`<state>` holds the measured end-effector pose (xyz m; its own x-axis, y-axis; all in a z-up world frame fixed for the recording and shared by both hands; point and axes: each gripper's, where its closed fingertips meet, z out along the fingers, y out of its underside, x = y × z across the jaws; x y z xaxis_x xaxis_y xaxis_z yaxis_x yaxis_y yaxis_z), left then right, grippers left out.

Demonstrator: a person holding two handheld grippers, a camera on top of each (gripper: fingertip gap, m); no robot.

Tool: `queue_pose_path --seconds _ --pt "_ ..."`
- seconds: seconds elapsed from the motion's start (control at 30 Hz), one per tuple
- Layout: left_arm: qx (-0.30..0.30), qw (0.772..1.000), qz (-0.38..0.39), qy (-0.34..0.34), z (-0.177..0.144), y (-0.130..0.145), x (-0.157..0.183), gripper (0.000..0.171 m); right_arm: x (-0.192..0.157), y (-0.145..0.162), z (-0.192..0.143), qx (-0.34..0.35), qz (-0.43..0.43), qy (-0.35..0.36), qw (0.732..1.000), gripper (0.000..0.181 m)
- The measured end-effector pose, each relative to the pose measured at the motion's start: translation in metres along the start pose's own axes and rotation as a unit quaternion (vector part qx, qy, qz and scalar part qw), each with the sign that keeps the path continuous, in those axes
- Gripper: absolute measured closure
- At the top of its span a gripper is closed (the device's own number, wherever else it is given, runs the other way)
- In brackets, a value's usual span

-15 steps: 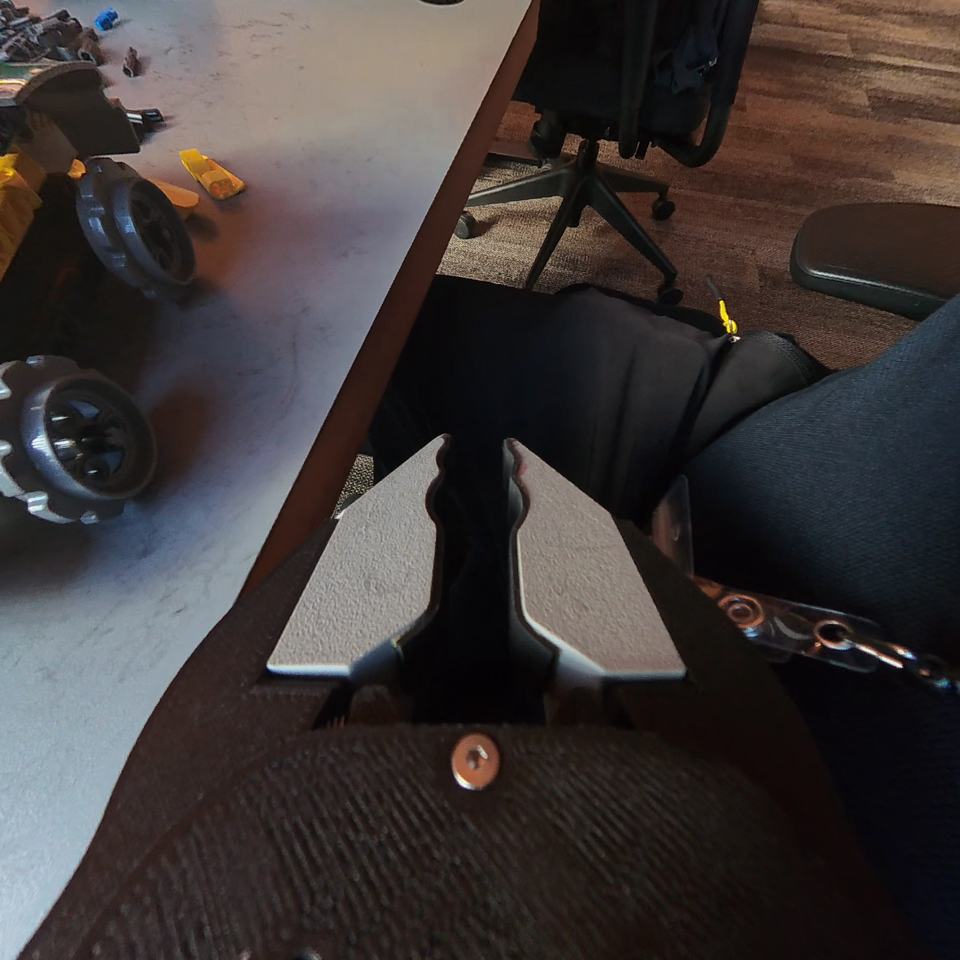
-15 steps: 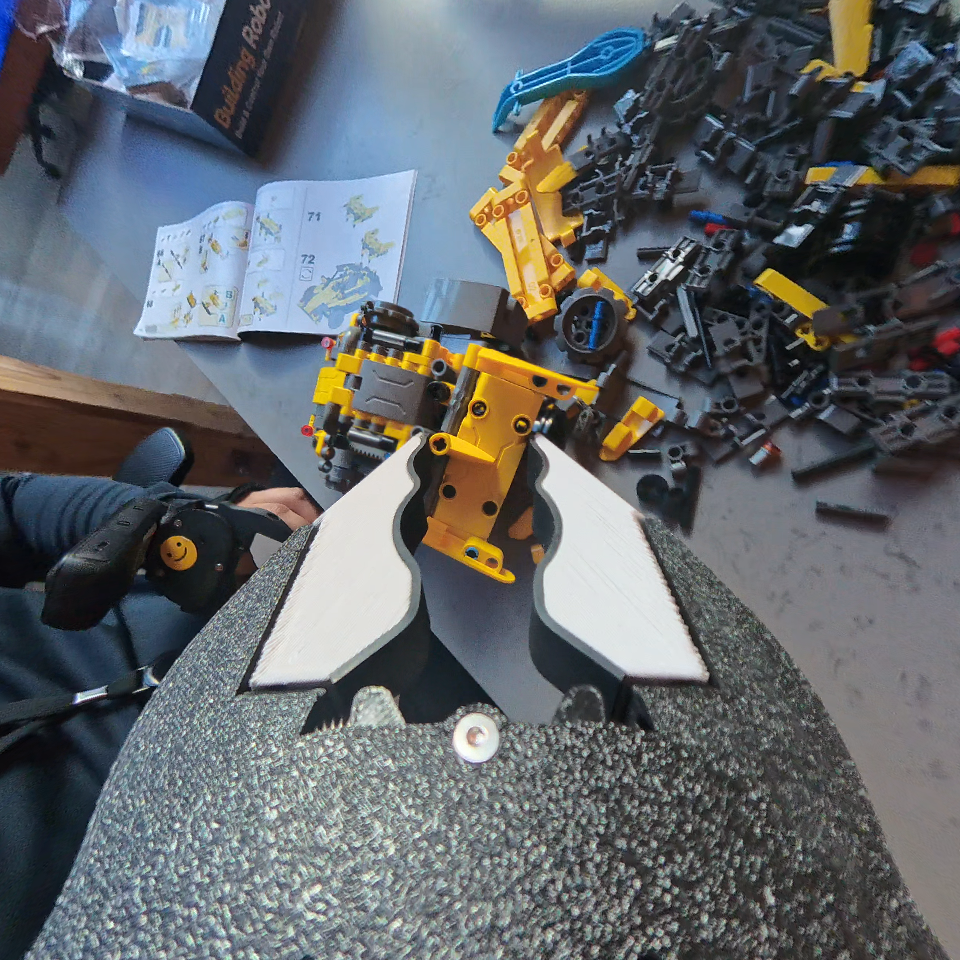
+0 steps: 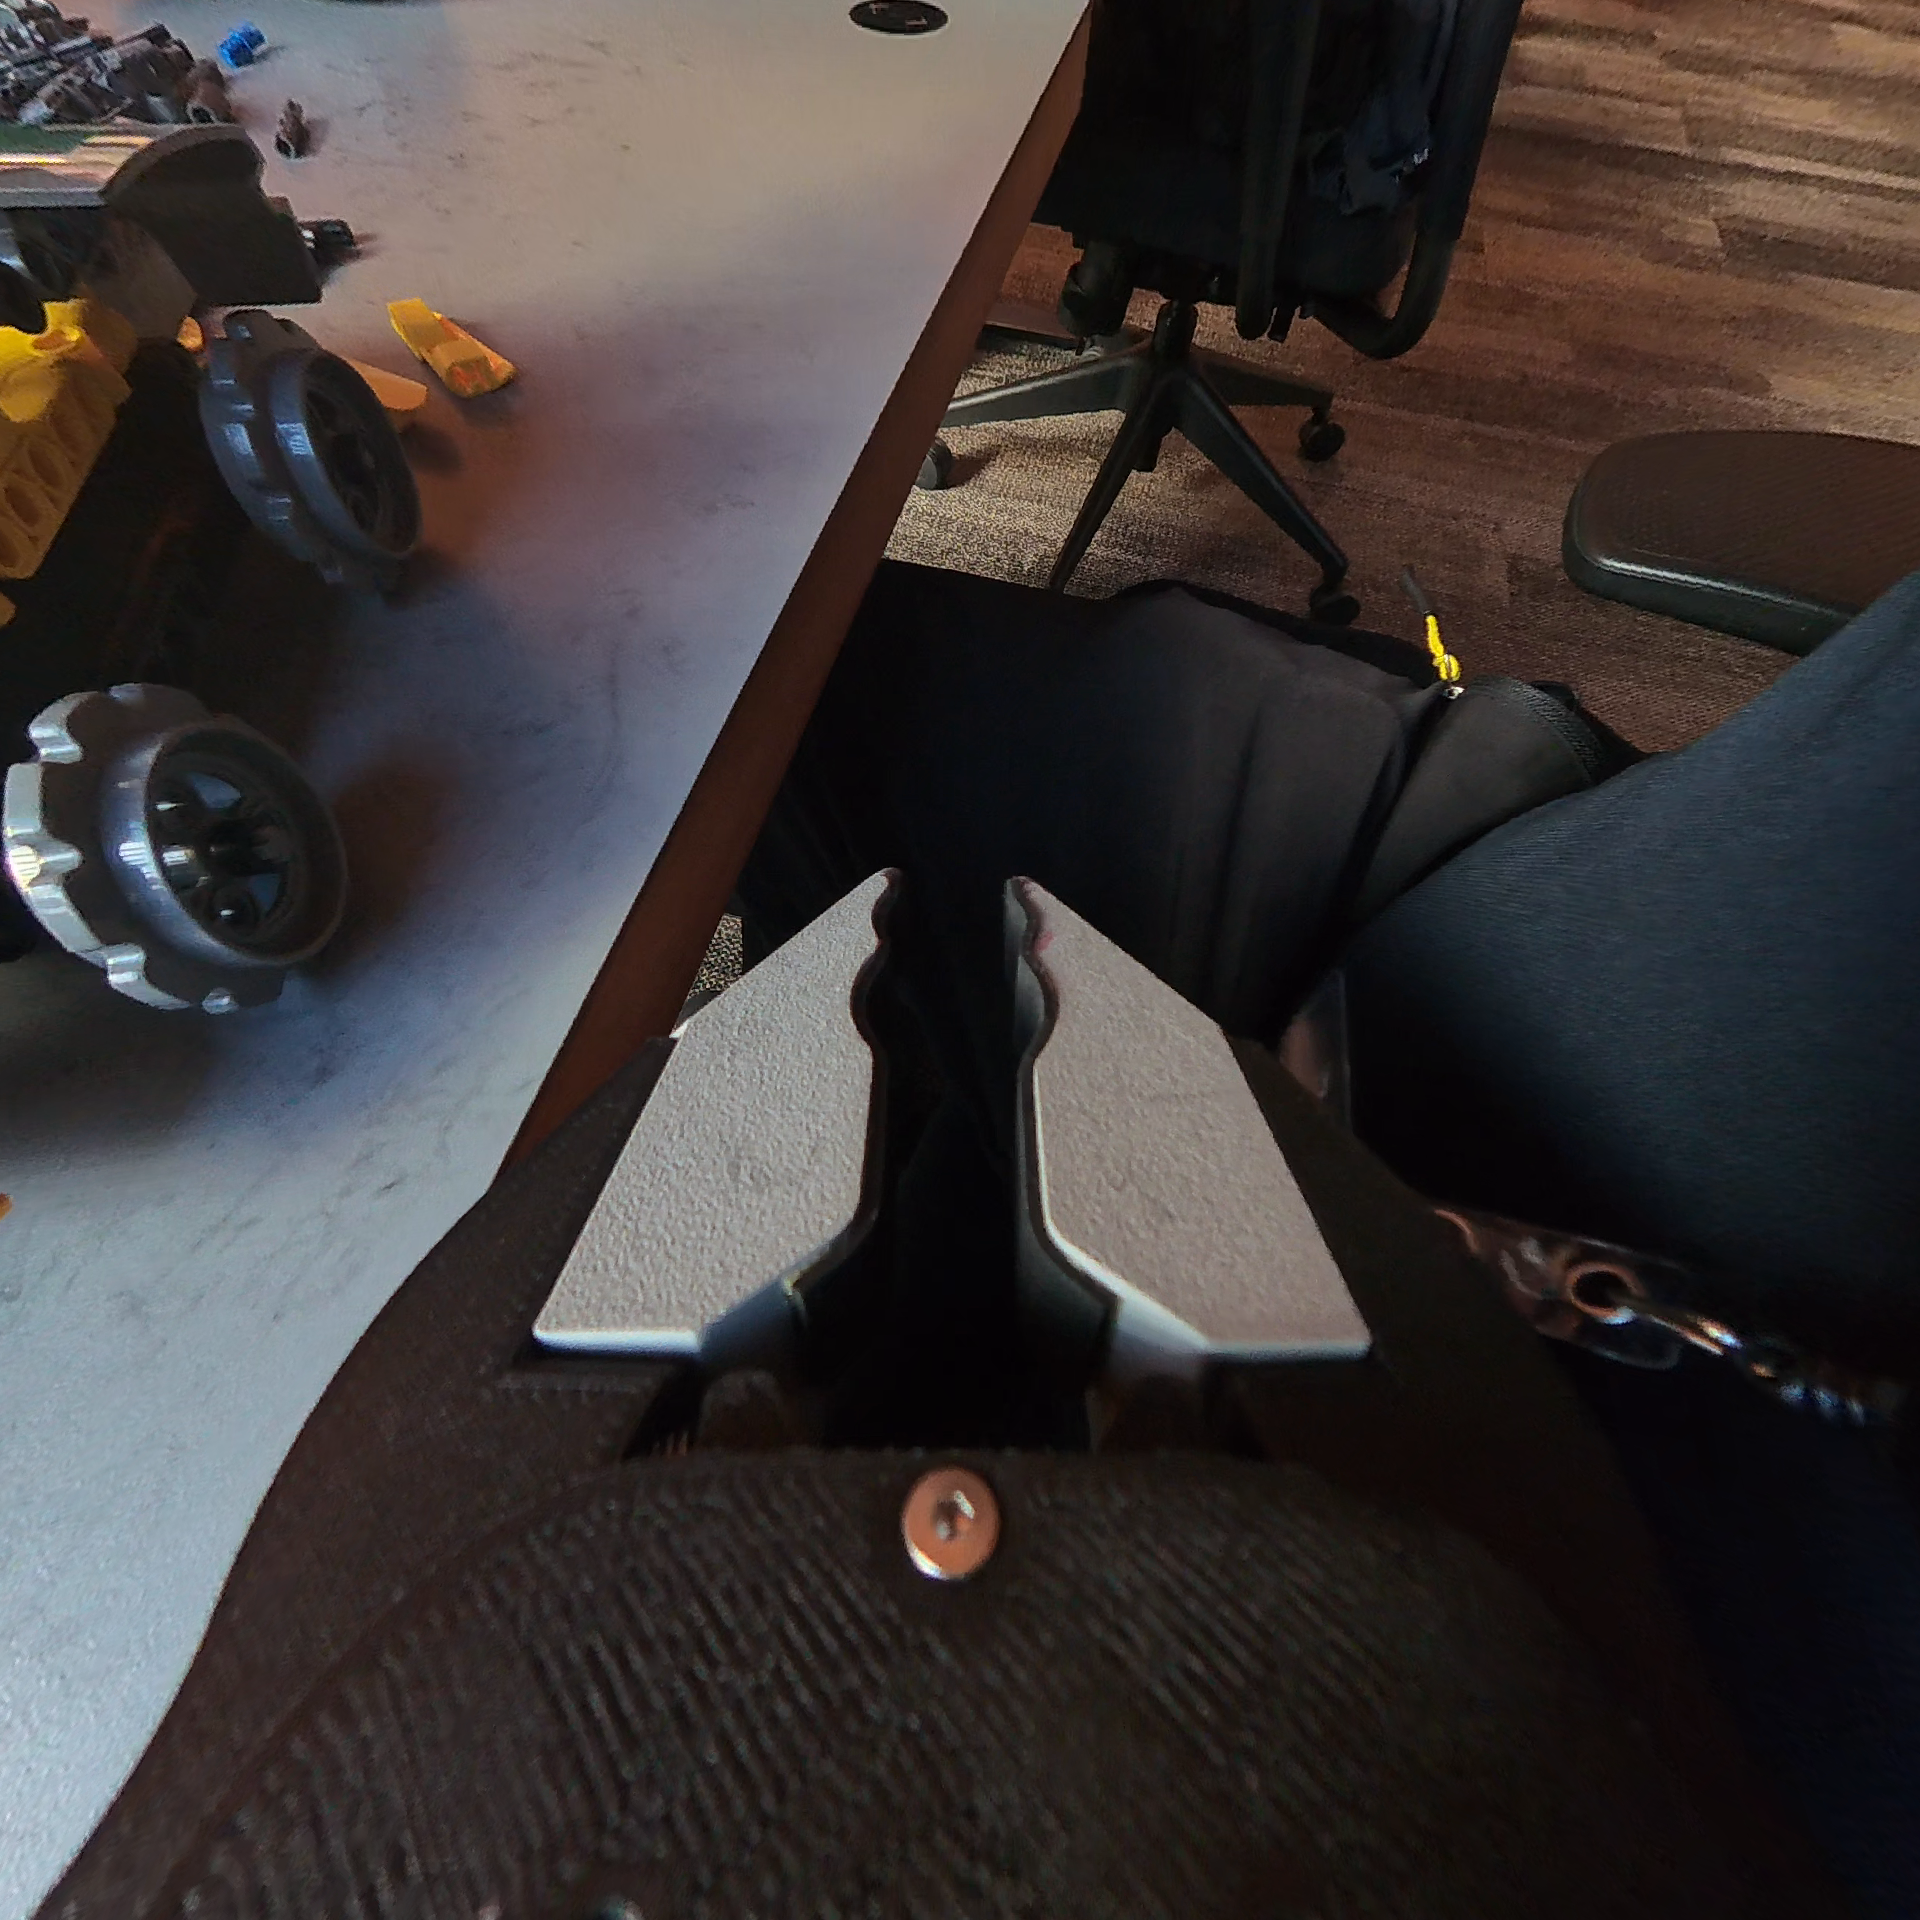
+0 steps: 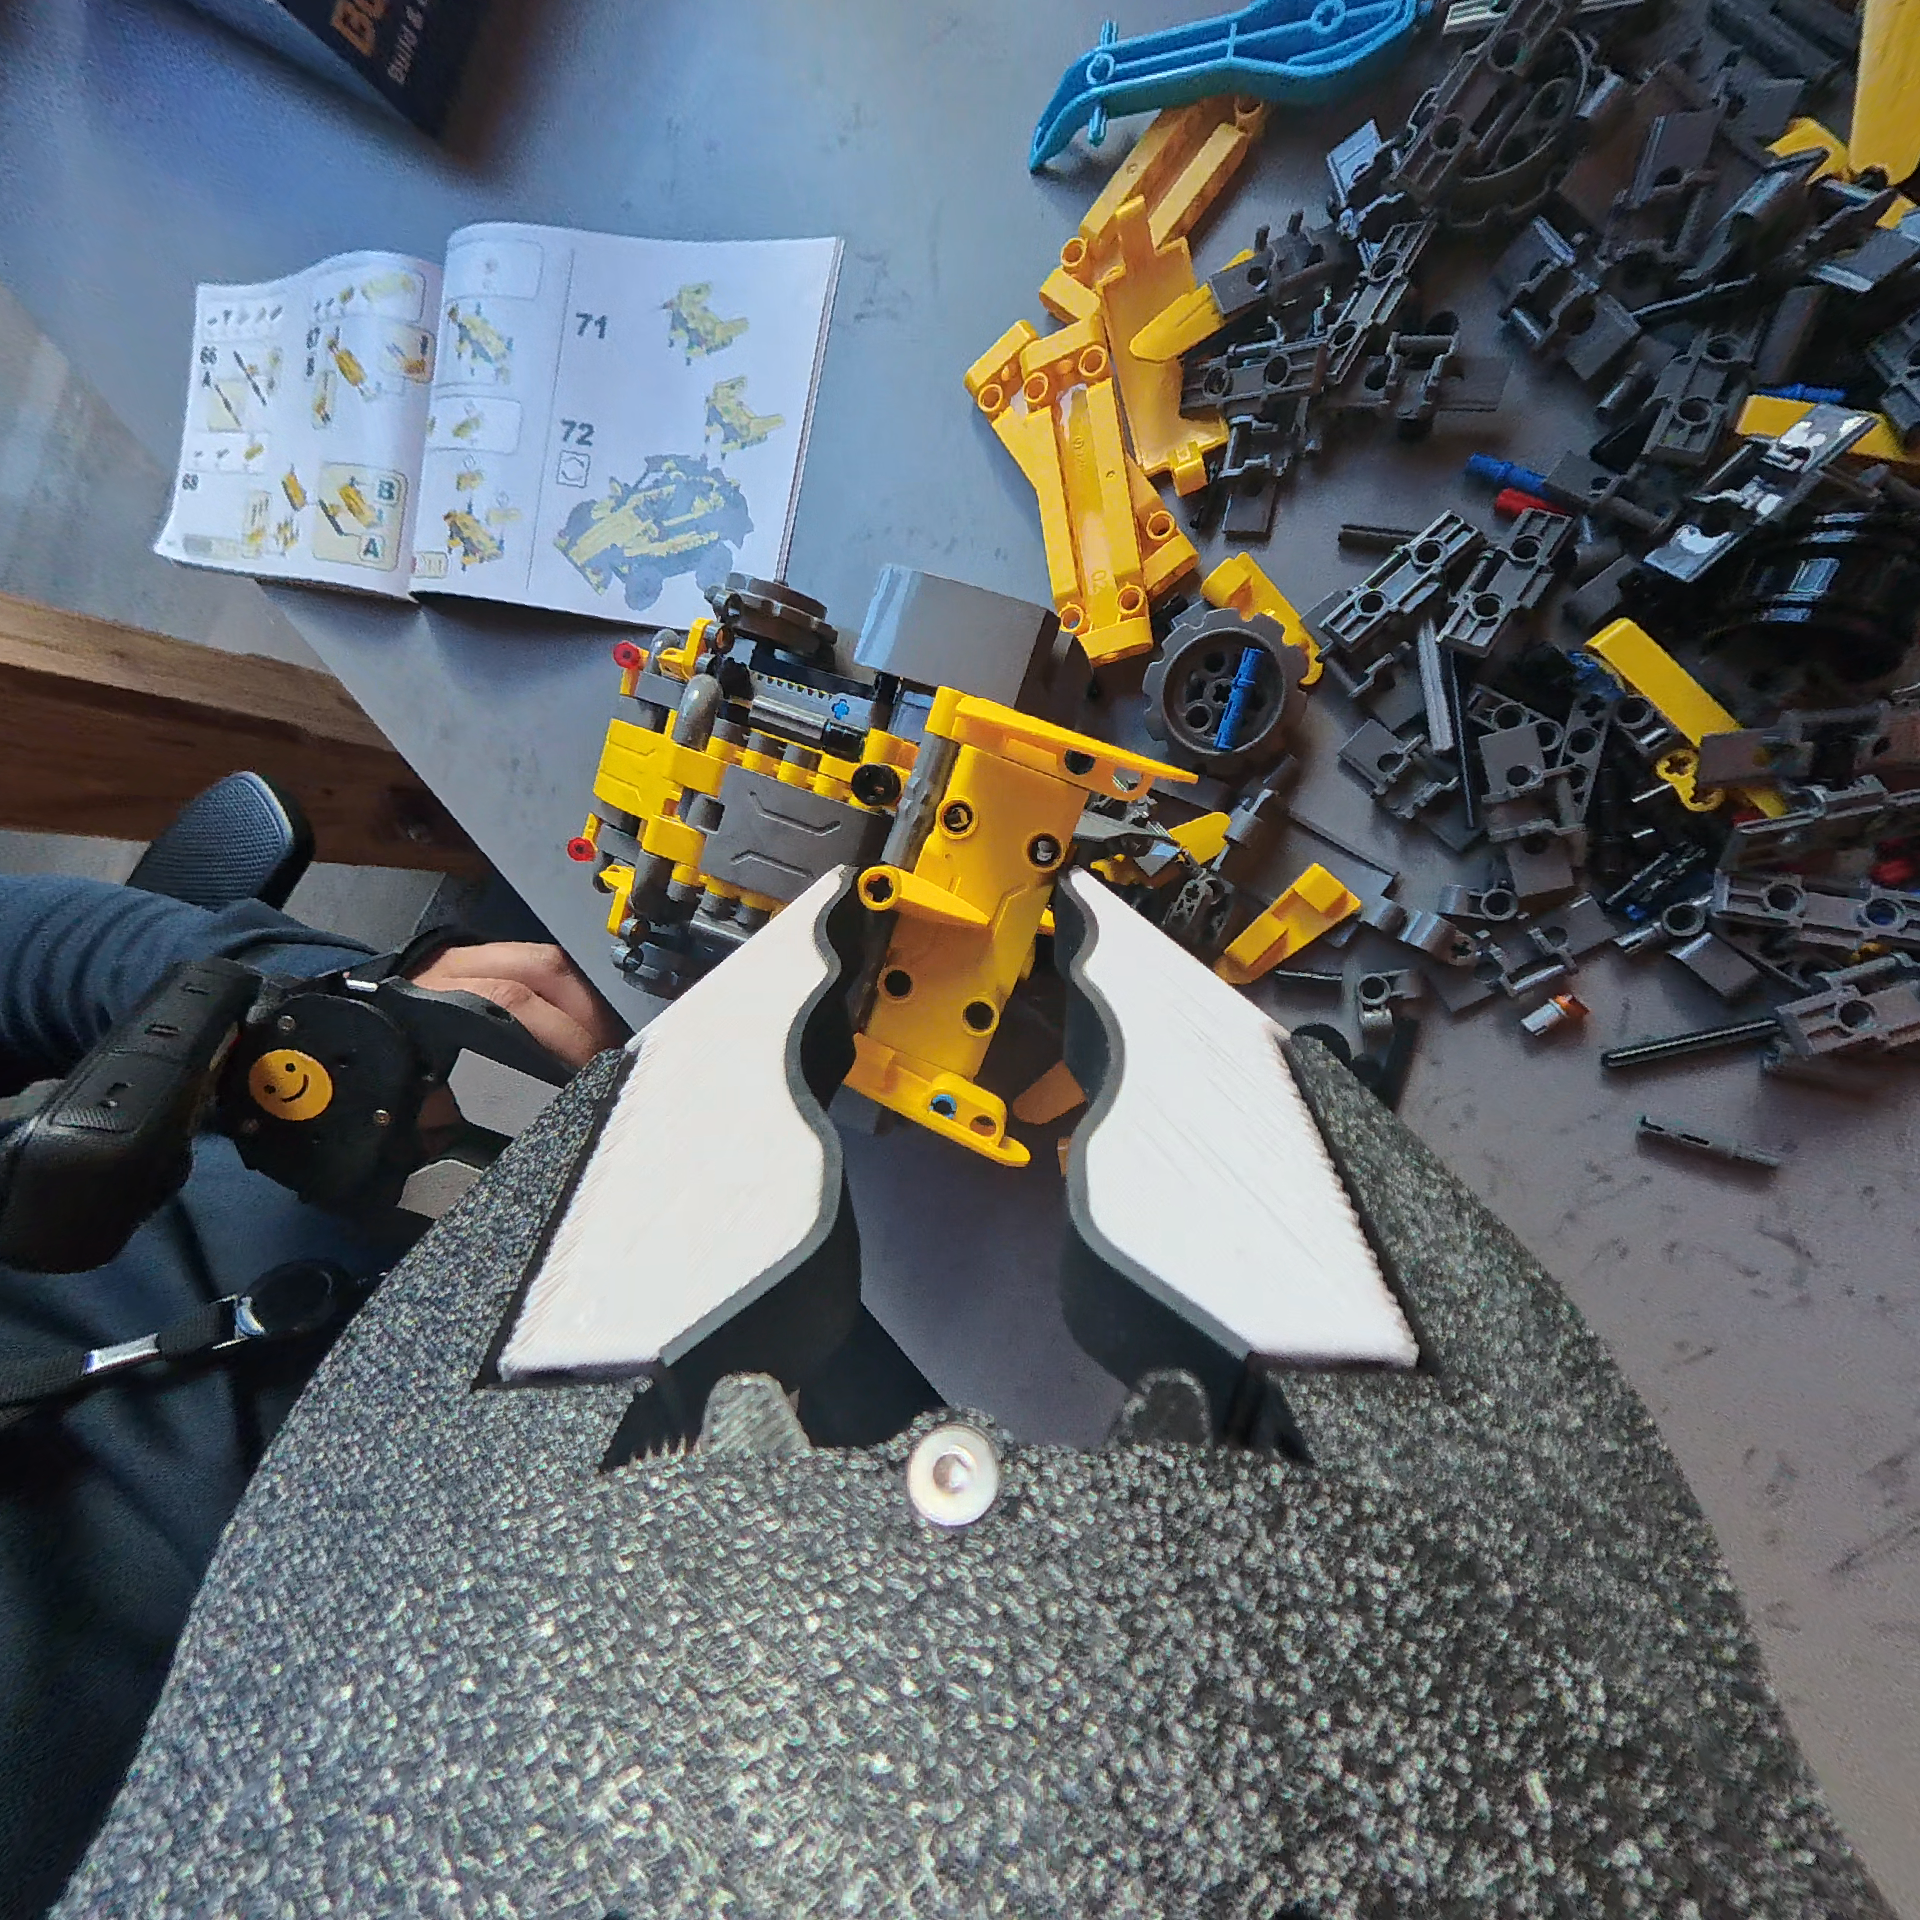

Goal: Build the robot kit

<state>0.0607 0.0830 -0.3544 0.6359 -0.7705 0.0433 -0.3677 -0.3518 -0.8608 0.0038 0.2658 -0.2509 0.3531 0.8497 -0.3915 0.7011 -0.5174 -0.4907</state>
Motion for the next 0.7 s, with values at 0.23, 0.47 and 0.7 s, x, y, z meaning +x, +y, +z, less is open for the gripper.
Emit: queue_pose_path --seconds 0.23,0.47,0.7 --pt "-0.001 1.000 0.000 0.001 0.0008 -0.0001 0.0006 0.156 -0.0010 0.0020 0.0001 -0.013 -0.004 -0.002 1.000 0.145" --pt "-0.002 1.000 0.001 0.000 0.0010 0.0001 0.0006 0.156 -0.0005 0.0019 0.0026 -0.025 -0.003 -0.005 1.000 0.145" --pt "-0.001 1.000 0.001 -0.001 0.0003 0.0003 -0.0002 0.156 0.0016 0.0003 0.0020 -0.023 0.002 0.001 1.000 0.145"
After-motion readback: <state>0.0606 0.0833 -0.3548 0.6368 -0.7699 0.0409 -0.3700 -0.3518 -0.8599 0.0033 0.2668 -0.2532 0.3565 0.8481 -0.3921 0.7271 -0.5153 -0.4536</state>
